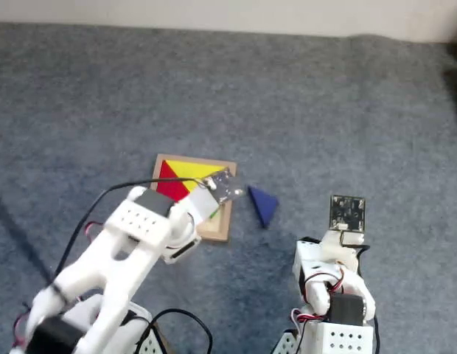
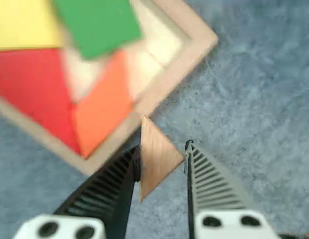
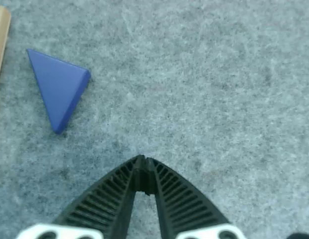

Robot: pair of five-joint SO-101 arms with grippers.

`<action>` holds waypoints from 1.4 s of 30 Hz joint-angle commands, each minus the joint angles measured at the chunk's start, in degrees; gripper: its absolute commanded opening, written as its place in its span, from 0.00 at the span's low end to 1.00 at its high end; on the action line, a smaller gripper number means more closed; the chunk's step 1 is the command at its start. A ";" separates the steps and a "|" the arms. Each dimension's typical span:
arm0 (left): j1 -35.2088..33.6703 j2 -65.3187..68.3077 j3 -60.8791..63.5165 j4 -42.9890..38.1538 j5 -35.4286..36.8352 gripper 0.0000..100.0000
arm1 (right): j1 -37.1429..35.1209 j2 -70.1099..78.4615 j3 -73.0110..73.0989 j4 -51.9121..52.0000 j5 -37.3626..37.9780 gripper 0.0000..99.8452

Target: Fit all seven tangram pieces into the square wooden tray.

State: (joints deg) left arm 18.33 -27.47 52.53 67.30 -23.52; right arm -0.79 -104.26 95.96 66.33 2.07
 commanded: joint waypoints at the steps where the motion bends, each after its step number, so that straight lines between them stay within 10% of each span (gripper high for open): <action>1: 0.40 -15.34 -0.13 3.78 0.88 0.09 | 0.75 -1.01 8.48 -1.54 0.35 0.01; 17: -8.13 -24.13 -0.04 -1.32 23.47 0.09 | 0.75 -1.01 8.48 -1.54 0.35 0.01; 42: -5.93 7.60 -16.48 -6.95 55.56 0.09 | 2.51 -1.01 8.48 -1.63 0.35 0.01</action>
State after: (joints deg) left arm 11.38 -21.76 38.81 64.84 29.05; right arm 1.05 -104.26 95.96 66.33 2.07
